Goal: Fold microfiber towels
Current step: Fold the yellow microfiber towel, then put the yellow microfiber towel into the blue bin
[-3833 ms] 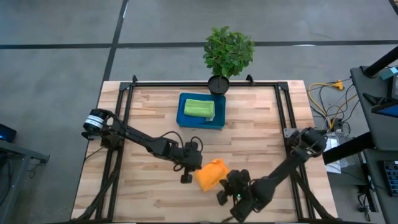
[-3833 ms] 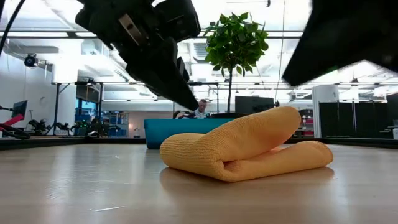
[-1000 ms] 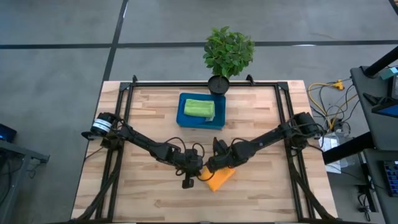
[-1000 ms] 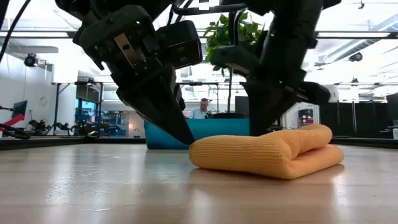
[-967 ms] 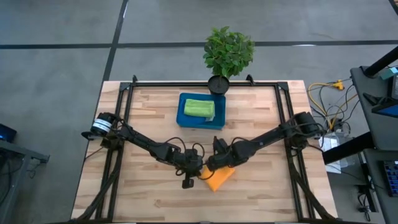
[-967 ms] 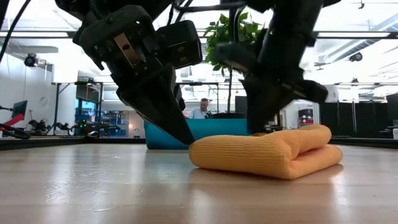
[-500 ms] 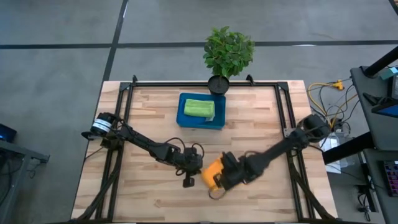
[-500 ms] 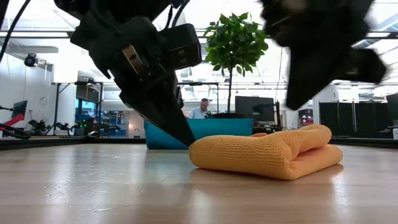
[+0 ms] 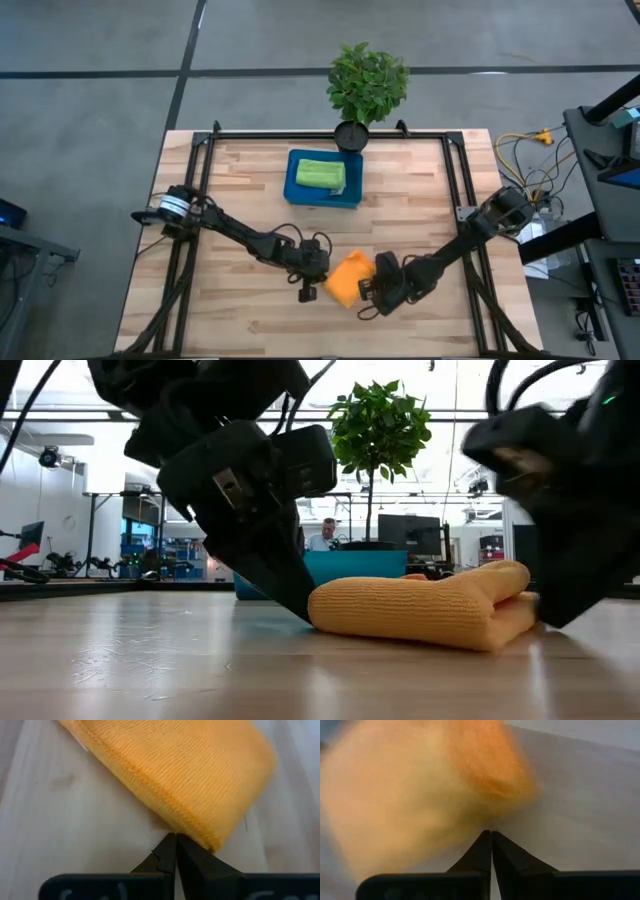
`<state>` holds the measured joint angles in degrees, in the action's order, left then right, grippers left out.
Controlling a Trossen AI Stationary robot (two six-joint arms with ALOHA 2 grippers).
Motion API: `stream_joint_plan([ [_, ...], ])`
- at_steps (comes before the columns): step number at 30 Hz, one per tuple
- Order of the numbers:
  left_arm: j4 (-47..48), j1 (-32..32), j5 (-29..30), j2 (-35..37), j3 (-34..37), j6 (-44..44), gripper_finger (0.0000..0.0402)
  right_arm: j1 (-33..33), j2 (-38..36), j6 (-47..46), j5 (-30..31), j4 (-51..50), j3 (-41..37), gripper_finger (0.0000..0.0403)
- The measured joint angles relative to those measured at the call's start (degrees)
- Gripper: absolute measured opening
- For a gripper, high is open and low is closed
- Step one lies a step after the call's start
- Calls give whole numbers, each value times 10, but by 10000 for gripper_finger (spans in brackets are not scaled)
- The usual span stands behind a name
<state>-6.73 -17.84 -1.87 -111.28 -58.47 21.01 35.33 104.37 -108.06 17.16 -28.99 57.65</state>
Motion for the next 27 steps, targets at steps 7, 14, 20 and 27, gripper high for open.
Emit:
stream_joint_plan([
  [7, -51, -25, -11, -16, 1, 1, 0, -58, -10, 139, 10, 73, -32, 8],
  [14, 29, -31, -12, 45, 5, -121, 0, -16, -63, 191, 100, -73, -13, 8],
  [20, 38, -33, -16, 90, 5, -196, 0, 62, -99, 374, 189, -11, -3, 9],
  [27, 39, -46, -87, 97, -17, -349, 30, 85, -79, 643, 145, 149, 3, 45],
])
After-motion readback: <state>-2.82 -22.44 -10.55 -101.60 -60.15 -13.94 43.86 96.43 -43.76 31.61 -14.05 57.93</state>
